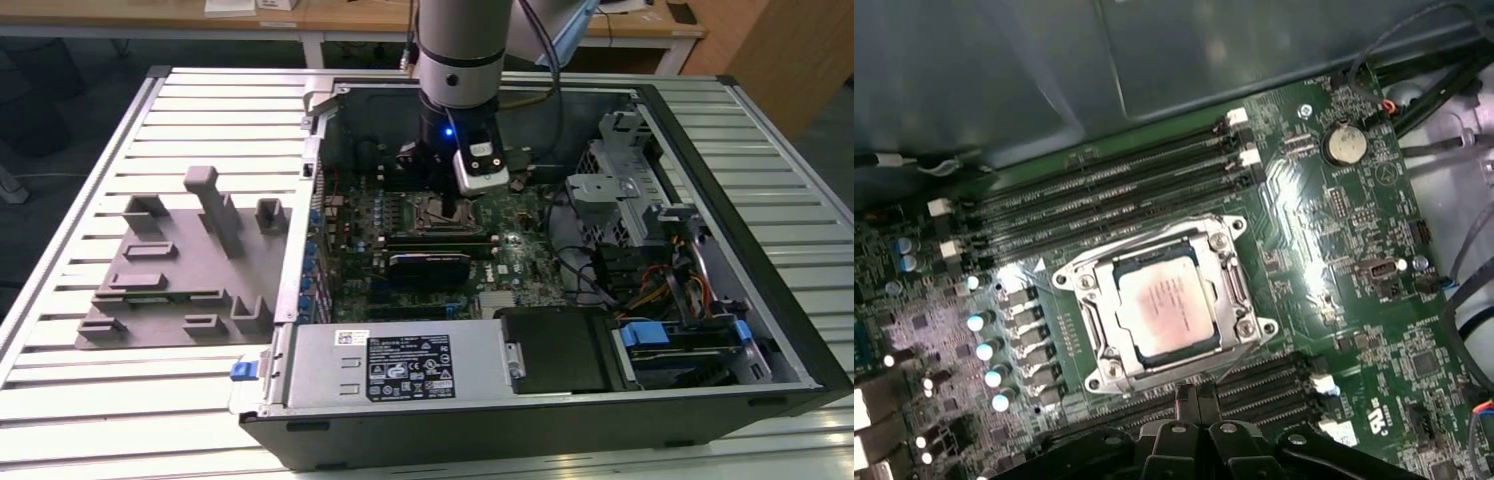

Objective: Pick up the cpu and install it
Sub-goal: 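Install the second cpu locking lever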

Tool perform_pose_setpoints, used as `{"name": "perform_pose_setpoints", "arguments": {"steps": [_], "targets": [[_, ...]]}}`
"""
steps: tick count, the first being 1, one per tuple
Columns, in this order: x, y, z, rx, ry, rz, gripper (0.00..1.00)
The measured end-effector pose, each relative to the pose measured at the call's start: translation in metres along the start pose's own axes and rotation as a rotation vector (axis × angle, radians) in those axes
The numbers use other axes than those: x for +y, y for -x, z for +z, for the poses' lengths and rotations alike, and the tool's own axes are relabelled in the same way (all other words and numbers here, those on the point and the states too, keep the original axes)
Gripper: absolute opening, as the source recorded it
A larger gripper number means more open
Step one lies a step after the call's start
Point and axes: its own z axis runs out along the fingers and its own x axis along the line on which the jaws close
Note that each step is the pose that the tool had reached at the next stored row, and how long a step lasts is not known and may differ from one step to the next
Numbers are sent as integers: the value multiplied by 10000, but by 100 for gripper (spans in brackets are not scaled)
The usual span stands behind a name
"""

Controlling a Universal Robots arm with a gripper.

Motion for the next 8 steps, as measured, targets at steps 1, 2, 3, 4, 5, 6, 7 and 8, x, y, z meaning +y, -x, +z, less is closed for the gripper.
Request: {"name": "perform_pose_setpoints", "arguments": {"steps": [1, 2, 3, 4, 5, 6, 7, 8], "targets": [[-10, 3, 0, 0, 1, -13, 11], [-17, 6, 0, 0, 1, -39, 11], [-23, 8, 1, 1, 2, -79, 11], [-27, 9, 2, 2, 5, -138, 11], [-31, 10, 3, 3, 8, -203, 11], [-34, 10, 4, 3, 11, -286, 11], [-37, 10, 5, -1, 15, -376, 11], [-39, 10, 6, -8, 21, -466, 11]]}}
